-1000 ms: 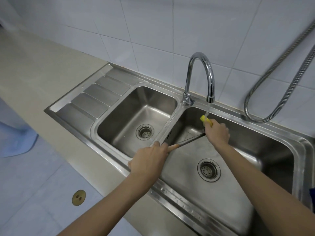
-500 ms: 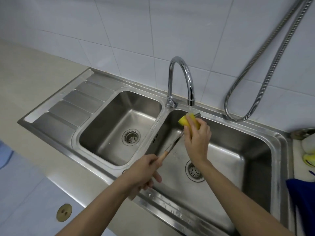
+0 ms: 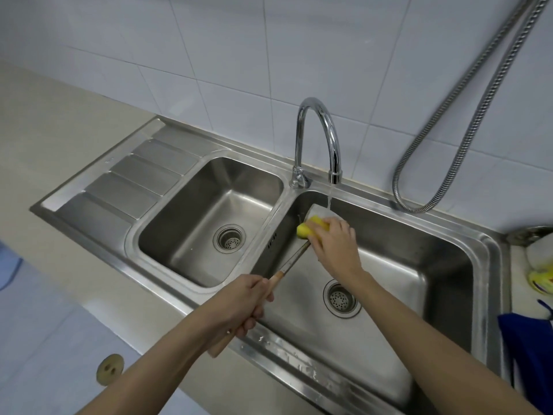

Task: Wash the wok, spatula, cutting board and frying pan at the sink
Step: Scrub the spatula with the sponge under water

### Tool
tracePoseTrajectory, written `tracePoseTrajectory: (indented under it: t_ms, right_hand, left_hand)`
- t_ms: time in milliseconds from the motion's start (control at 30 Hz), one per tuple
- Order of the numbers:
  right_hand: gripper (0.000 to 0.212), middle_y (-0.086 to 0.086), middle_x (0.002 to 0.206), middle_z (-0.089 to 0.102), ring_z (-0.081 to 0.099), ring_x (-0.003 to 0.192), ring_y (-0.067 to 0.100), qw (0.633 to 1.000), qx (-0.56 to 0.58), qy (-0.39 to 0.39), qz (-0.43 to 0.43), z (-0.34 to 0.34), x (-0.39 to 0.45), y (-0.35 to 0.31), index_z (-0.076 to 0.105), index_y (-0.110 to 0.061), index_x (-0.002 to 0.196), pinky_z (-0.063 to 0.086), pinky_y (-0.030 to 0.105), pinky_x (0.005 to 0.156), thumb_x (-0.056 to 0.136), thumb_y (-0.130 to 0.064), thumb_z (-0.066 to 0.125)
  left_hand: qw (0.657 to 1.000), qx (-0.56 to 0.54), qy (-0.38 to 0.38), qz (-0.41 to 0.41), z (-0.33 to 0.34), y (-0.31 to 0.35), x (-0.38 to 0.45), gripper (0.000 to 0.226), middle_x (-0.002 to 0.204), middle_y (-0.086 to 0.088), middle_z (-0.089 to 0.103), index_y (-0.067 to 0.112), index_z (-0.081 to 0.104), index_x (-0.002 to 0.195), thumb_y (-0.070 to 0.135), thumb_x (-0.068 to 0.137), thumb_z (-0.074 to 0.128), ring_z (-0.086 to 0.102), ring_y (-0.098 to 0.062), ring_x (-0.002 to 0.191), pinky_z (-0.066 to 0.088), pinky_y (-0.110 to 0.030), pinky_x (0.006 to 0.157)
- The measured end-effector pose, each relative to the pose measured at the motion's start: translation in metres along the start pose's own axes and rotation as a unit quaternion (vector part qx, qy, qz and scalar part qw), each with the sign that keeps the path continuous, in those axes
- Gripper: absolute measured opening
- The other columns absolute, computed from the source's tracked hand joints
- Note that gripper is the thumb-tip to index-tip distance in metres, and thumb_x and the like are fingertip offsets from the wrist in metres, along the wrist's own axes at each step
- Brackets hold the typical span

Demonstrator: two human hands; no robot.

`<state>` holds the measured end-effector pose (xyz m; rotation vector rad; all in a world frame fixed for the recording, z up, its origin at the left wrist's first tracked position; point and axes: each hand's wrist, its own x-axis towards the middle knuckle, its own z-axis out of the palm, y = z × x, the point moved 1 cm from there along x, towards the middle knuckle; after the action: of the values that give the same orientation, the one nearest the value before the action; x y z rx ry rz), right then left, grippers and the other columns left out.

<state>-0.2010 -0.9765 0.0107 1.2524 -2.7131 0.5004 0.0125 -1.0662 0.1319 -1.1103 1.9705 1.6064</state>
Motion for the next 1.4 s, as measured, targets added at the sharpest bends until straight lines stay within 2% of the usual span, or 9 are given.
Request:
tracePoseTrajectory:
  t_ms: [200, 333, 533, 700, 800, 900, 1100, 1233, 1400]
  right_hand:
    - [0.037, 0.015, 0.117, 0.055, 0.049, 0.101, 0.031, 0.991, -0.035, 0.007, 0.131, -0.003, 0.001, 0.027, 0.055, -0.025, 0.129, 0.039, 0.039, 0.081, 0.095, -0.038, 0.049]
    - [0.038, 0.011, 0.114, 0.057, 0.053, 0.098, 0.029, 0.999, -0.023, -0.027, -0.016, 0.010, -0.024, 0.005, 0.058, -0.028, 0.125, 0.043, 0.038, 0.079, 0.094, -0.044, 0.041]
    - [0.035, 0.014, 0.113, 0.058, 0.051, 0.095, 0.031, 0.994, -0.061, -0.010, 0.087, 0.004, -0.024, 0.022, 0.058, -0.026, 0.125, 0.042, 0.039, 0.077, 0.091, -0.037, 0.055]
    - [0.035, 0.007, 0.110, 0.061, 0.055, 0.095, 0.027, 0.997, -0.064, -0.036, -0.027, 0.007, -0.035, 0.012, 0.061, -0.033, 0.120, 0.043, 0.037, 0.075, 0.093, -0.044, 0.043]
    - [0.034, 0.013, 0.111, 0.059, 0.052, 0.094, 0.031, 0.994, -0.074, -0.039, 0.073, -0.001, -0.027, 0.030, 0.060, -0.026, 0.123, 0.041, 0.039, 0.076, 0.091, -0.038, 0.054]
    - [0.038, 0.014, 0.117, 0.055, 0.048, 0.102, 0.033, 0.986, -0.038, -0.047, 0.154, -0.010, -0.018, 0.044, 0.054, -0.025, 0.131, 0.038, 0.041, 0.084, 0.097, -0.039, 0.044]
    - [0.040, 0.011, 0.120, 0.053, 0.046, 0.105, 0.029, 0.985, 0.051, 0.008, 0.163, -0.024, -0.007, 0.029, 0.053, -0.027, 0.134, 0.036, 0.039, 0.085, 0.097, -0.041, 0.045]
    - [0.038, 0.009, 0.120, 0.055, 0.045, 0.111, 0.030, 0.983, 0.024, -0.135, 0.121, -0.015, -0.001, 0.019, 0.053, -0.035, 0.131, 0.034, 0.040, 0.091, 0.097, -0.043, 0.038]
    - [0.038, 0.012, 0.127, 0.057, 0.049, 0.116, 0.036, 0.937, 0.103, -0.251, 0.219, -0.006, 0.005, 0.026, 0.054, -0.036, 0.129, 0.038, 0.040, 0.095, 0.096, -0.045, 0.036]
  left_hand:
    - [1.000, 0.009, -0.016, -0.010, 0.001, -0.009, -0.007, 0.038, 0.057, 0.002, 0.045, 0.005, 0.056, 0.103, 0.035, 0.101, 0.034, 0.038, -0.007, 0.037, 0.031, -0.017, 0.035]
    - [1.000, -0.006, -0.012, -0.026, 0.005, -0.009, -0.003, 0.038, 0.056, 0.003, 0.046, 0.005, 0.057, 0.102, 0.036, 0.100, 0.036, 0.038, -0.007, 0.036, 0.031, -0.017, 0.035]
    - [0.996, -0.057, -0.053, -0.048, 0.011, -0.010, -0.010, 0.044, 0.055, 0.003, 0.043, 0.002, 0.055, 0.105, 0.042, 0.098, 0.038, 0.035, -0.006, 0.037, 0.028, -0.016, 0.033]
    - [0.992, -0.094, -0.063, -0.059, 0.016, -0.007, -0.006, 0.038, 0.055, 0.003, 0.041, 0.008, 0.054, 0.096, 0.043, 0.097, 0.040, 0.033, -0.007, 0.038, 0.026, -0.017, 0.034]
    - [0.996, -0.038, -0.066, -0.044, 0.015, -0.011, -0.015, 0.046, 0.056, 0.003, 0.043, 0.004, 0.055, 0.100, 0.047, 0.096, 0.042, 0.035, -0.007, 0.038, 0.028, -0.017, 0.033]
    - [0.995, 0.098, -0.012, 0.004, 0.015, -0.013, -0.018, 0.050, 0.059, -0.001, 0.046, 0.001, 0.056, 0.096, 0.049, 0.095, 0.043, 0.039, -0.009, 0.036, 0.035, -0.021, 0.033]
    - [0.908, 0.369, 0.165, 0.109, 0.007, -0.014, -0.015, 0.041, 0.083, -0.001, 0.064, 0.017, 0.055, 0.094, 0.051, 0.096, 0.034, 0.061, -0.019, 0.075, 0.047, -0.031, 0.066]
    - [0.869, 0.428, 0.194, 0.157, 0.009, -0.013, -0.020, 0.021, 0.091, 0.007, 0.055, 0.024, 0.046, 0.097, 0.043, 0.097, 0.037, 0.060, -0.017, 0.080, 0.049, -0.033, 0.069]
    - [0.824, 0.492, 0.237, 0.153, 0.015, -0.016, -0.027, 0.013, 0.088, 0.006, 0.044, 0.026, 0.039, 0.098, 0.038, 0.100, 0.036, 0.059, -0.017, 0.078, 0.052, -0.035, 0.069]
